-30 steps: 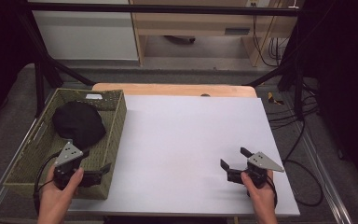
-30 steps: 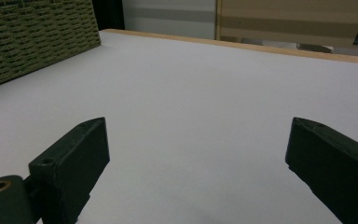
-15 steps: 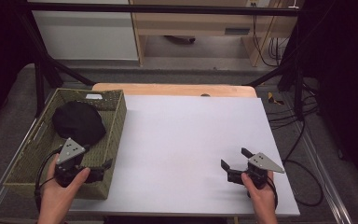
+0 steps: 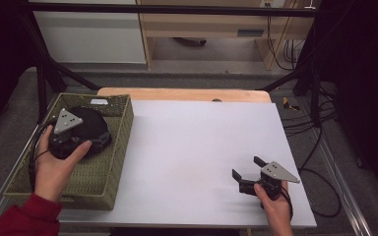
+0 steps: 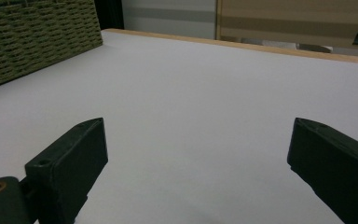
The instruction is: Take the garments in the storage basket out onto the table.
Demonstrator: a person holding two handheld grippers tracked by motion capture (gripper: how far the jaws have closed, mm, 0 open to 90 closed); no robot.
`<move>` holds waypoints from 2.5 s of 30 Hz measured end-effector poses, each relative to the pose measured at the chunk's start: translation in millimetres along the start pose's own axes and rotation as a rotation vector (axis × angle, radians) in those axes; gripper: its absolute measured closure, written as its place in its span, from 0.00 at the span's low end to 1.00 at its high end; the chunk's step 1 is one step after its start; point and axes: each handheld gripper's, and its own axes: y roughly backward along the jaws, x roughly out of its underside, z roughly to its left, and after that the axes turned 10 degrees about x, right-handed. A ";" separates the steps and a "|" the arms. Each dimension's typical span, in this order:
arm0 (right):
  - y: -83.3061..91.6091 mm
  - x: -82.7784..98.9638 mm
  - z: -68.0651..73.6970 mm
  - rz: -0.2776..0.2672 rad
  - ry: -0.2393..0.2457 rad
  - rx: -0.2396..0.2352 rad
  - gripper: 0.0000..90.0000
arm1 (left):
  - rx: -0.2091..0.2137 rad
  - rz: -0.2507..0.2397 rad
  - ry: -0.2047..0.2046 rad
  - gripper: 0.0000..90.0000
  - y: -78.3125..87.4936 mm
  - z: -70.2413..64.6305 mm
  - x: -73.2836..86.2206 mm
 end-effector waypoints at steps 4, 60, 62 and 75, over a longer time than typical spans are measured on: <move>0.1 -0.4 0.4 0.001 -0.002 -0.004 0.06 | -0.009 0.040 0.013 0.11 -10.4 13.0 -1.7; -2.7 0.7 2.9 0.027 0.010 -0.027 0.05 | -0.130 0.364 0.138 0.07 -71.0 85.3 76.0; -2.7 0.7 3.1 0.028 0.009 -0.028 0.06 | -0.135 0.371 0.139 0.07 -71.9 85.9 77.2; -3.2 0.6 4.0 0.031 0.010 -0.032 0.06 | -0.176 0.406 0.170 0.24 -76.7 90.5 83.4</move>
